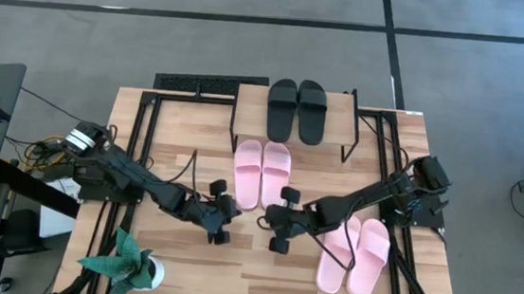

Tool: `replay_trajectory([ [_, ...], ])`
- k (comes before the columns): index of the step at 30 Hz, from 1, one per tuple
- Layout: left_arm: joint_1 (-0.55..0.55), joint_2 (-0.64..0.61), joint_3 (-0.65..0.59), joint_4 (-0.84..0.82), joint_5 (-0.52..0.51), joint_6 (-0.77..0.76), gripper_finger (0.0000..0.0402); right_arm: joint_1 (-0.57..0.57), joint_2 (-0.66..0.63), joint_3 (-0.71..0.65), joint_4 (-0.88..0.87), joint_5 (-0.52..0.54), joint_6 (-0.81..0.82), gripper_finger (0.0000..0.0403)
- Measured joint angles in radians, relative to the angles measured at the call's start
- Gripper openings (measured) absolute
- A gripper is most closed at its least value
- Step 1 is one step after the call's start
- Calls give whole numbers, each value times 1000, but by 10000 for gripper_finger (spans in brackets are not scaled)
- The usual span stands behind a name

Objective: Pick and place slides into the shelf
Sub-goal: Adjust the pink slippers under the shelf

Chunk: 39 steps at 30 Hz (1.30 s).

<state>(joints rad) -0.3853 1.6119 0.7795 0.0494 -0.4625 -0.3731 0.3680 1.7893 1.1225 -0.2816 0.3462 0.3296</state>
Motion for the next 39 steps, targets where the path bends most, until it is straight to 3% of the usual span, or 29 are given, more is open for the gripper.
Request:
replay_trajectory([
  [7,27,70,0,86,44,47,0,-9,0,-3,13,-9,-16,0],
  [12,36,121,0,116,65,44,0,-9,-1,-86,89,-7,52,0],
  [30,74,125,1,135,56,59,0,-31,-2,-261,380,15,146,0],
  [39,74,125,1,136,64,76,0,-40,-2,-278,394,29,164,0],
])
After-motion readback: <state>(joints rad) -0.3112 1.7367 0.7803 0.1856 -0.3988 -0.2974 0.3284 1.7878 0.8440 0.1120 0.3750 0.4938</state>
